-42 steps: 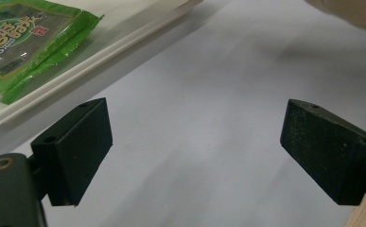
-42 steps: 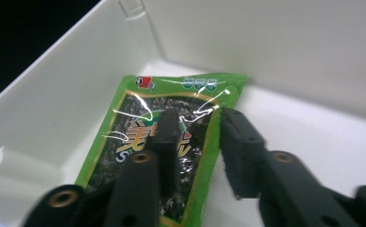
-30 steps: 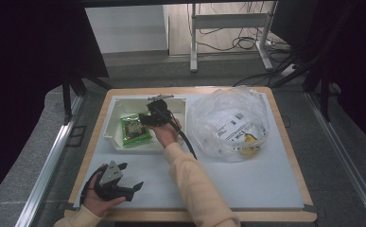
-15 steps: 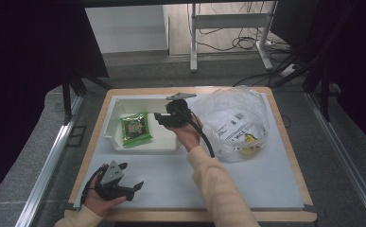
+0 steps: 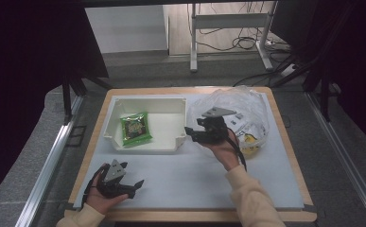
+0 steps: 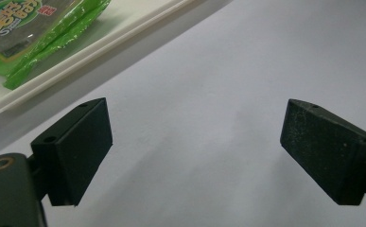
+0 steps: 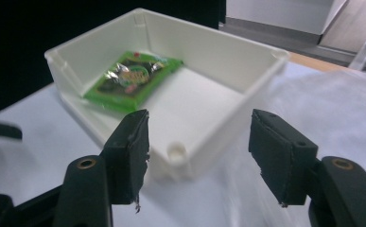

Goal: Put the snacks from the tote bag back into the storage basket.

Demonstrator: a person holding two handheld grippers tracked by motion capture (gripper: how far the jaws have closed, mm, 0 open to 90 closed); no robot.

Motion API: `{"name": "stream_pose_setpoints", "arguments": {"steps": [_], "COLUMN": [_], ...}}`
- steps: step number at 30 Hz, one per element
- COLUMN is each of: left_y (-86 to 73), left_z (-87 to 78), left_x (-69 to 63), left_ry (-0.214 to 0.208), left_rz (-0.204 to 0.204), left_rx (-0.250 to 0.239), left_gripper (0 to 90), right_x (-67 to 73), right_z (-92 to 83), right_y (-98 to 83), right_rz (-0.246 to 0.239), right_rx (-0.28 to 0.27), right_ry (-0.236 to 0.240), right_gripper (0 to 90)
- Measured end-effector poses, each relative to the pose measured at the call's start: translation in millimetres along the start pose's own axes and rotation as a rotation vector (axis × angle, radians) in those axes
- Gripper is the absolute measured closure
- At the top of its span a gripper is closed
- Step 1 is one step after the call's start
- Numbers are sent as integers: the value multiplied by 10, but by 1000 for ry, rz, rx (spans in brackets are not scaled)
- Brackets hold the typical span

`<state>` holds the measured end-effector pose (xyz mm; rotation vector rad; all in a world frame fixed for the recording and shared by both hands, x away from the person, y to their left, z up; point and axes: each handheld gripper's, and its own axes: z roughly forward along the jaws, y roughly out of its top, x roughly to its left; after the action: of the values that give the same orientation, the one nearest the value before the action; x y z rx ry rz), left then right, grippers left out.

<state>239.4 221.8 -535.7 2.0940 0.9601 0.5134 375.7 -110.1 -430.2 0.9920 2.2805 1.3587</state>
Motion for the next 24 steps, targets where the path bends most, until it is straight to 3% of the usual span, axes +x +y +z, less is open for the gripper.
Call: {"name": "stream_pose_setpoints", "arguments": {"steps": [12,19,24], "left_y": [-2,-5,-9], "left_z": [72,67,40], "left_x": [3,11,27], "left_ry": [29,36,33], "left_rz": [-7,-6,-8], "left_rx": [22,26,16], "left_gripper": [98,98,98], "right_x": [-246,-315,-253], "right_z": [-696,-749,-748], "right_y": [-647,-809,-800], "right_rz": [-9,8,-5], "right_rx": [18,47,42], "right_ry": [-43,-58,-46], "right_gripper": [352,341,322]}}
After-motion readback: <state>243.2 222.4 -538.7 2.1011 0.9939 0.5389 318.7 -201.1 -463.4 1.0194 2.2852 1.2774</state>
